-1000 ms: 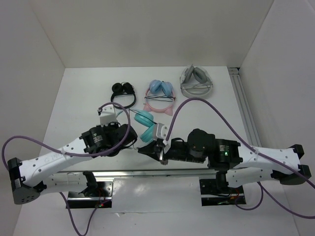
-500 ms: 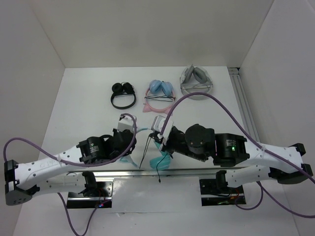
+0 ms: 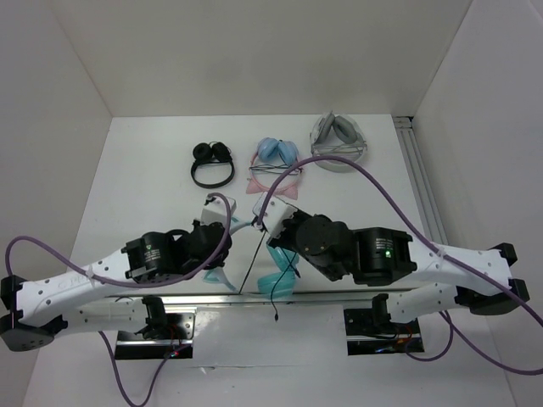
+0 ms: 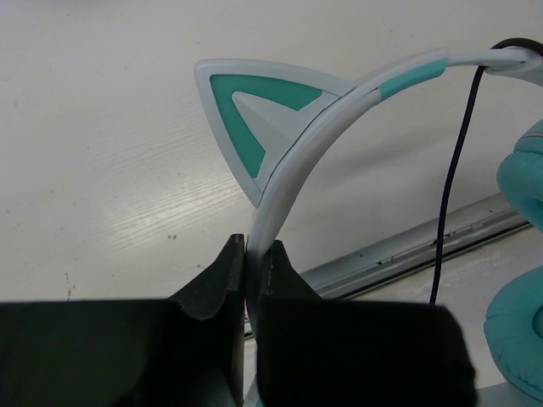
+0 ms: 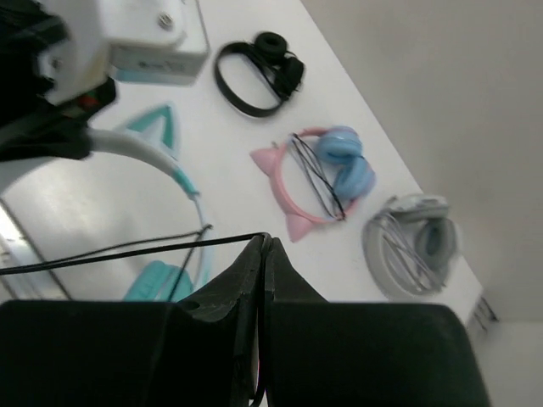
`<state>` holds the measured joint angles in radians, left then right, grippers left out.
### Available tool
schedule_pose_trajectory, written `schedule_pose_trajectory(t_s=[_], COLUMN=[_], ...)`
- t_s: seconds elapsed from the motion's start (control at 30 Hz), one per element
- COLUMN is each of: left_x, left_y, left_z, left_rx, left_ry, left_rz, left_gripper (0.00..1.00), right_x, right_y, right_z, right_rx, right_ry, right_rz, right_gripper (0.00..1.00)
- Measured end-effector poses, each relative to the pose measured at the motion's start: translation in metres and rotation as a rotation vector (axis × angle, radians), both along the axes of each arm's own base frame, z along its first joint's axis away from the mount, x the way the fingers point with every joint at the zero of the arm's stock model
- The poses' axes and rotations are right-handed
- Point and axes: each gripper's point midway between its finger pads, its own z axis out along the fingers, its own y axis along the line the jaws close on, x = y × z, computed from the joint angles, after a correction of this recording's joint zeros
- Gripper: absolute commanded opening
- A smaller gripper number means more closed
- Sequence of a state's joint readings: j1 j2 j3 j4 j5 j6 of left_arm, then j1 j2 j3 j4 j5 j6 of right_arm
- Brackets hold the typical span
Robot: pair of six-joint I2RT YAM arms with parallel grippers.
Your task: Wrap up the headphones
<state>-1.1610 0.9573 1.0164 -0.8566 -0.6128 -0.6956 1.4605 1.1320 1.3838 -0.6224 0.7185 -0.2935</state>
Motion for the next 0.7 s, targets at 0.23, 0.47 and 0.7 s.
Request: schedule_pose_trajectory(t_s=[0.23, 0.47, 0.7], left_x=[0.005, 0.018, 0.021], left_y=[0.030, 0.032, 0.025], left_z=[0.010, 0.021, 0.021], left_rx=[0.068, 0.123, 0.125], left_ry=[-0.018, -0.049, -0.057], left_rz=[0.158, 0.267, 0.244], left_gripper=[0.00, 0.00, 0.00], right_x=[0.029, 0.039, 0.043], right_y=[-0.024, -0.032, -0.040], right_z=[0.010, 0.026, 0.027], right_rx=[-0.104, -0.117, -0.198], right_ry=[-0.168, -0.256, -0.322], right_rz=[-0.222, -0.329, -0.365], right_gripper=[0.00, 0.00, 0.02])
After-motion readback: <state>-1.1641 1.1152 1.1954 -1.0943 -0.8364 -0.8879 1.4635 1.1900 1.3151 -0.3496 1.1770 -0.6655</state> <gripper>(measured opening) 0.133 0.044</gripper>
